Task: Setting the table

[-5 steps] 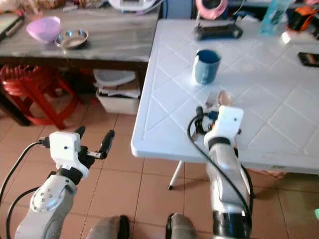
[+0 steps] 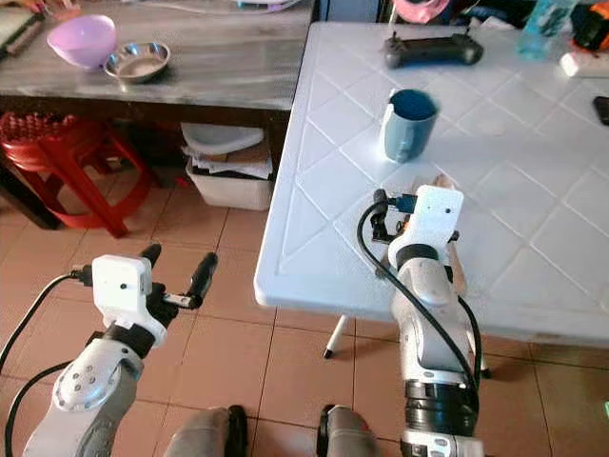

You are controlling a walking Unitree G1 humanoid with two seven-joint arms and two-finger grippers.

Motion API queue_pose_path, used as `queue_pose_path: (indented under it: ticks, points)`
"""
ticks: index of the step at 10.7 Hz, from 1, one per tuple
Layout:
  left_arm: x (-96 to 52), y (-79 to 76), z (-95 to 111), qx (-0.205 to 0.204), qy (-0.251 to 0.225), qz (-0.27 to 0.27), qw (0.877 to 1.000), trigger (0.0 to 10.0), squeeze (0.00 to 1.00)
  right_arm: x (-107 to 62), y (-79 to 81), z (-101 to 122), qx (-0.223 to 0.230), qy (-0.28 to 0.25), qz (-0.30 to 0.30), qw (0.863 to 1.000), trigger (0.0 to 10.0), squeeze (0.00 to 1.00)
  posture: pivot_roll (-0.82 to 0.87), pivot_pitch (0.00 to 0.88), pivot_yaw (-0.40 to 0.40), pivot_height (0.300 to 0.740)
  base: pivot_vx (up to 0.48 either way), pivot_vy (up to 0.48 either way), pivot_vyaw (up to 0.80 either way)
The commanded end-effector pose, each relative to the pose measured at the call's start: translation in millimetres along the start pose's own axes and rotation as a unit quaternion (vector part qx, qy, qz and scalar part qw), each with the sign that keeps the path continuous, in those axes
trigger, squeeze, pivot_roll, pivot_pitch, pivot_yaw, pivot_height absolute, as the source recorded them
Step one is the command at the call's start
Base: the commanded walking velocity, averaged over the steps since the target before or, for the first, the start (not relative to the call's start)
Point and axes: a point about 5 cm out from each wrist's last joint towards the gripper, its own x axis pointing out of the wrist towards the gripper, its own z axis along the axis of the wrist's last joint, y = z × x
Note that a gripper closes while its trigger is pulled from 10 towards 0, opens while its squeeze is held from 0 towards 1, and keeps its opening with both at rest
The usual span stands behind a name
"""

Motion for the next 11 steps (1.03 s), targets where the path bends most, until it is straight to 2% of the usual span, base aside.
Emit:
queue_pose_path:
  ticks: [1,3,4,5,8,11]
  points:
    - [-2.9,-0.5,3,0.004,0.0,-0.004,1.0,10.0,0.0,-1.6,-5.3,-8,0.0,0.023,-0.014,1.0,10.0,0.0,0.09,0.202,0.045,0.74,0.0,0.0,0.0]
    - [-3.6,-1.1,2,0.004,0.003,-0.007,1.0,10.0,0.0,-2.2,-11.1,-15,0.008,0.046,-0.027,0.999,10.0,0.0,0.09,0.205,0.047,0.74,0.0,0.0,0.0]
    - [-3.4,-1.0,3,0.004,0.003,-0.008,1.0,10.0,0.0,-1.8,-11.6,-16,0.008,0.054,-0.027,0.998,6.2,0.0,0.09,0.206,0.047,0.74,0.0,0.0,0.0]
    - [-3.2,-1.0,3,0.005,0.003,-0.008,1.0,10.0,0.0,-2.4,-12.6,-18,0.016,0.066,-0.03,0.997,0.0,0.0,0.09,0.208,0.048,0.74,0.0,0.0,0.0]
    - [-3.6,-1.0,3,0.005,0.006,-0.01,1.0,10.0,0.0,0.0,-13.4,-27,-0.001,0.125,-0.011,0.992,0.0,0.0,0.09,0.211,0.051,0.74,0.0,0.0,0.0]
    - [-4.1,-2.7,2,0.004,0.01,-0.015,1.0,10.0,0.0,9.8,-11.3,-29,0.007,0.172,0.018,0.985,0.0,0.0,0.09,0.215,0.051,0.74,0.0,0.0,0.0]
